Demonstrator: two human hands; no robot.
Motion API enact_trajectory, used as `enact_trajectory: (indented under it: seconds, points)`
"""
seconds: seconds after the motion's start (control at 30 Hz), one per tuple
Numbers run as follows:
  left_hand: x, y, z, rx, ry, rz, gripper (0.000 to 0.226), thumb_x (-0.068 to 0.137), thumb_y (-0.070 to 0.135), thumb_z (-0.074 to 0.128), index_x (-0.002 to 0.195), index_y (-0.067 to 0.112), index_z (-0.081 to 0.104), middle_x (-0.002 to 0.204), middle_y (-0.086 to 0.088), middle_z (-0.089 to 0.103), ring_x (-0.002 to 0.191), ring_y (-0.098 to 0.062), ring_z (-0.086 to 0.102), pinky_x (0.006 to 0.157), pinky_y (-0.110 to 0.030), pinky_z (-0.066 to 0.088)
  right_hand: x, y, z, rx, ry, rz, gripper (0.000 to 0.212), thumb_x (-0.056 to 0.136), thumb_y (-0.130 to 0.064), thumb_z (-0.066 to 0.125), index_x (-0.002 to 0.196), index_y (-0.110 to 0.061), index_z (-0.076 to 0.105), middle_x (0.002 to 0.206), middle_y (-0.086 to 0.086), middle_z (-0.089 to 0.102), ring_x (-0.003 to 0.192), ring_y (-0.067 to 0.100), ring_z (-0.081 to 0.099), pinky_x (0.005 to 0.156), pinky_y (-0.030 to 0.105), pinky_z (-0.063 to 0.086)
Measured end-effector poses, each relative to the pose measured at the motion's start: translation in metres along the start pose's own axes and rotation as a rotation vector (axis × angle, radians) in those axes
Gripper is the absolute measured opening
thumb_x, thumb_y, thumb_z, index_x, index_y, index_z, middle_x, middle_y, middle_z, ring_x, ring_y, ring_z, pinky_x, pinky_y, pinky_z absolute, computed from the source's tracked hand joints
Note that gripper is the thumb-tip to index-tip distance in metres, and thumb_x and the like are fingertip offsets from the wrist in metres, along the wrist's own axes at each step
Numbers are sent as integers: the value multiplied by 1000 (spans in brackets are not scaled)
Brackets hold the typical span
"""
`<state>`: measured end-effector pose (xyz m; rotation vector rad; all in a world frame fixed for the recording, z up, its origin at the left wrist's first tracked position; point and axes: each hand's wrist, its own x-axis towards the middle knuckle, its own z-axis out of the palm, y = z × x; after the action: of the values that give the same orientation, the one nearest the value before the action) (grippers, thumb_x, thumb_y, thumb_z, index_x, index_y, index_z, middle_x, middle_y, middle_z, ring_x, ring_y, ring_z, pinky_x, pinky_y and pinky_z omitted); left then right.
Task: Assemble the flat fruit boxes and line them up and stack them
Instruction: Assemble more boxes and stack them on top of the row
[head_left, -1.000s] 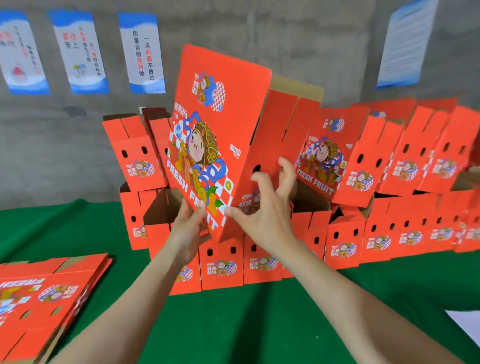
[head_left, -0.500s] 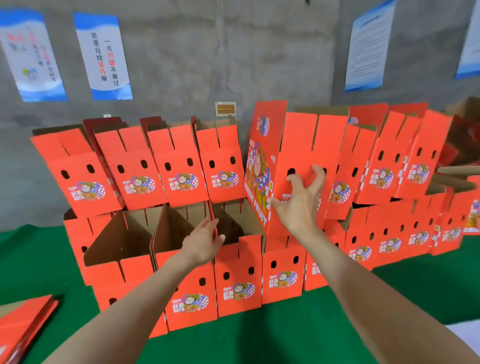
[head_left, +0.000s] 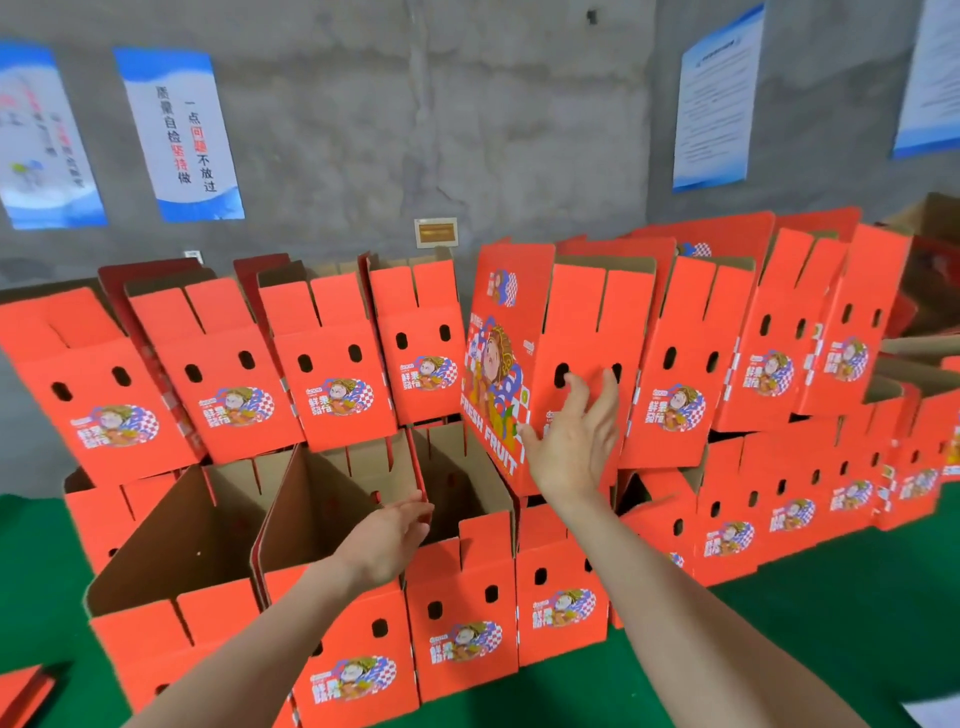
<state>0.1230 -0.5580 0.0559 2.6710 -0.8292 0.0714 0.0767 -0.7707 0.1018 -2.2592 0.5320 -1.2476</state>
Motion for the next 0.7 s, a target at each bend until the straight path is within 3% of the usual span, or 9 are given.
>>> enact_trajectory:
  seconds: [0.07,0.13,0.17,0.23,0.3,0.37,0.43,0.7]
  points:
    - [2,2,3,-1,6,7,43,102,24,40,143,16,41,157,-2,24,143,-17,26,112,-23,21,-2,-4,1,-34,64,-118,86,68,-6,78,143,-14,37,156,21,12,144,42,11,113,59,18]
    - [4,3,4,0,18,14,42,101,25,41,143,17,42,157,-1,25,142,-17,28,112,-24,23,-1,-13,2,-166,108,-385,97,56,13,70,144,-15,40,155,21,19,143,42,10,112,60,11]
    - [5,4,4,2,25,17,42,101,25,41,142,17,43,156,0,26,141,-18,30,112,-24,25,0,-18,3,-280,67,-541,97,54,13,68,143,-16,42,156,20,18,142,40,6,111,60,5]
    - [5,3,4,3,41,19,40,102,25,40,141,18,44,156,1,27,140,-17,32,111,-25,27,4,-26,5,-548,-171,-759,83,71,0,64,146,-17,36,159,17,-5,142,38,-17,107,56,-20]
    - [5,2,4,5,58,20,39,102,24,39,140,20,46,155,2,28,140,-17,33,110,-24,27,11,-26,8,-773,-358,-707,63,83,-17,58,143,-18,38,157,20,-14,141,39,-25,97,61,-30]
    - [4,0,4,-5,66,18,39,102,23,38,140,20,47,155,3,29,140,-17,33,109,-22,27,16,-26,5,-906,-436,-588,39,84,-23,56,123,-17,57,158,23,-8,141,41,-23,98,68,-23]
    - [3,-3,2,-15,69,19,39,102,21,38,140,19,47,155,2,29,141,-17,32,110,-23,27,18,-30,3,-915,-488,-512,26,84,-25,57,109,-18,63,158,23,-6,141,42,-23,100,70,-19]
    - [-7,-10,-1,-67,67,34,43,102,17,36,145,16,37,156,-3,26,145,-17,22,114,-20,16,17,-42,7,-944,-539,-436,25,85,-31,58,106,-20,64,156,26,-8,138,49,-24,100,70,-19]
